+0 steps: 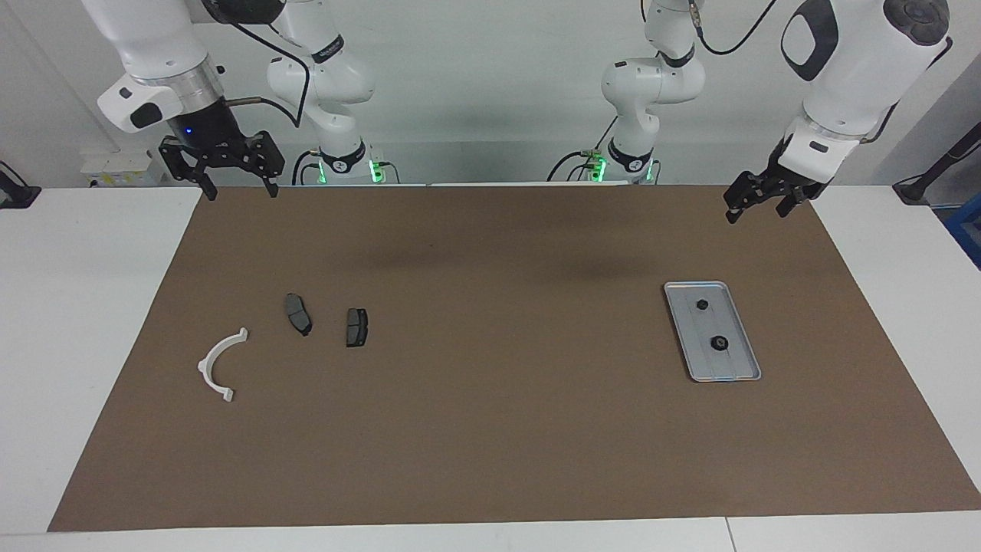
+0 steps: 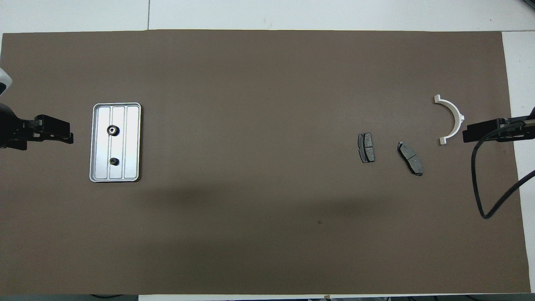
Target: Place bearing gear from tray to pile
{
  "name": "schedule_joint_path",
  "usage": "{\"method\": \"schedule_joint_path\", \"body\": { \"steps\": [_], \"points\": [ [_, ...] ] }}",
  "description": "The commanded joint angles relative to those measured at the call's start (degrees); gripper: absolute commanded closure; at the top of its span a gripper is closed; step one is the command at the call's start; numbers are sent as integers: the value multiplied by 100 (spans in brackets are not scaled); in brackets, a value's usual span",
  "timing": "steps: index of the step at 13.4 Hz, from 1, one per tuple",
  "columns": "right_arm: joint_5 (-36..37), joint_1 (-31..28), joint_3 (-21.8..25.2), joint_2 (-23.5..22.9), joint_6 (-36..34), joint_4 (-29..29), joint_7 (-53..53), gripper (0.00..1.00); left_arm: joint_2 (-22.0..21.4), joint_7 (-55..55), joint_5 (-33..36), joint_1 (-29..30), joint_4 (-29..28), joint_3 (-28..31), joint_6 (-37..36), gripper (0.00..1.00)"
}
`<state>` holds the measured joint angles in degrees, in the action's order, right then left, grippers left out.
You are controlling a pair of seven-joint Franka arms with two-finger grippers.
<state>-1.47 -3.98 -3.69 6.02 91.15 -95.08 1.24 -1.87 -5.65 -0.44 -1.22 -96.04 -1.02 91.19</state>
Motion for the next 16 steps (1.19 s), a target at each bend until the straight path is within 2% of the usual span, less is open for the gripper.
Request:
{"method": "schedule_joint_path", "body": {
  "steps": [1,4,5,9,11,15,16],
  "points": [
    [-143,-77,-36,48,87,-81,-107,0,-6,-14,-9,25,67,40,91,0],
    [-143,-77,-36,30,96,-63,-107,0,-32,-155,35,78,-283,41,660,0],
    [-143,-77,-36,39,96,-63,-107,0,81,-147,157,209,-301,23,846,0],
    [-143,-15,-53,30,148,-37,-115,0,862,-76,413,377,-415,23,1873,0],
    [-143,-32,-53,48,148,-28,-115,0,1135,-76,378,394,-486,14,2173,0],
    [-143,-50,-53,66,148,-10,-115,0,2023,-94,238,377,-468,14,2781,0],
    [-143,-24,-53,74,157,-10,-115,0,2129,-94,89,386,-460,14,2807,9]
  ]
}}
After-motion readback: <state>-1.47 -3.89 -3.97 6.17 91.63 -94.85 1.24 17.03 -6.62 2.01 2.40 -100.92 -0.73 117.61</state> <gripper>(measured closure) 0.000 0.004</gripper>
